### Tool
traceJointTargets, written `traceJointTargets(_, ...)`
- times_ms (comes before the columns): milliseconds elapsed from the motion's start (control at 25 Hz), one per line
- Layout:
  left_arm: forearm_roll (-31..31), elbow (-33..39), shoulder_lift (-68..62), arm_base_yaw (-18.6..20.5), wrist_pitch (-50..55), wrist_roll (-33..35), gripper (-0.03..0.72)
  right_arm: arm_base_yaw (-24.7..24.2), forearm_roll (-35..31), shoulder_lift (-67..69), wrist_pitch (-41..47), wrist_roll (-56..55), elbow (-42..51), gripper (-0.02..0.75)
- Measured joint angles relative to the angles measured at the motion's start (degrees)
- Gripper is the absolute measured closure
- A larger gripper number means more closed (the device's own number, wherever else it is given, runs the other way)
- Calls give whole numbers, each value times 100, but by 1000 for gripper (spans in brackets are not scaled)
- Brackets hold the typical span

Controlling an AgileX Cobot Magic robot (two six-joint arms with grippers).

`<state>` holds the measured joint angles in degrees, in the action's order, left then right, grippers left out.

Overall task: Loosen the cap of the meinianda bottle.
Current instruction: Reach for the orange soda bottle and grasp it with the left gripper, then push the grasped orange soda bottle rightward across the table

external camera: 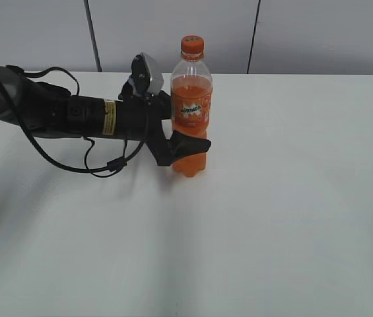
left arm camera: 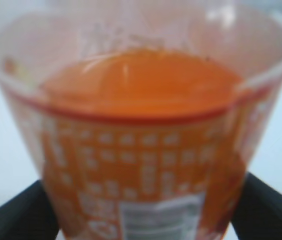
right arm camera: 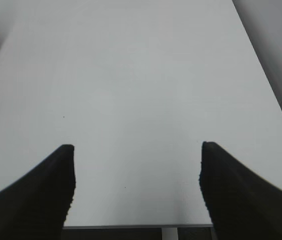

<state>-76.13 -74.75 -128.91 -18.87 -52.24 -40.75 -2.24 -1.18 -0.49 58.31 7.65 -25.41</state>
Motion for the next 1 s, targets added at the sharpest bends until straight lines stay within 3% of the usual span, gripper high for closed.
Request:
traceJointTargets(160, -5, 0, 0, -2, 141, 0, 162, 0, 0, 0, 0, 0, 0, 155)
traceJointTargets(320, -22, -5, -6, -2, 143, -14, 296, 0, 0, 0, 0, 0, 0, 155)
traceJointTargets(1000, -11, -5, -35, -18, 51, -21, 298, 0, 0, 0, 0, 0, 0, 155)
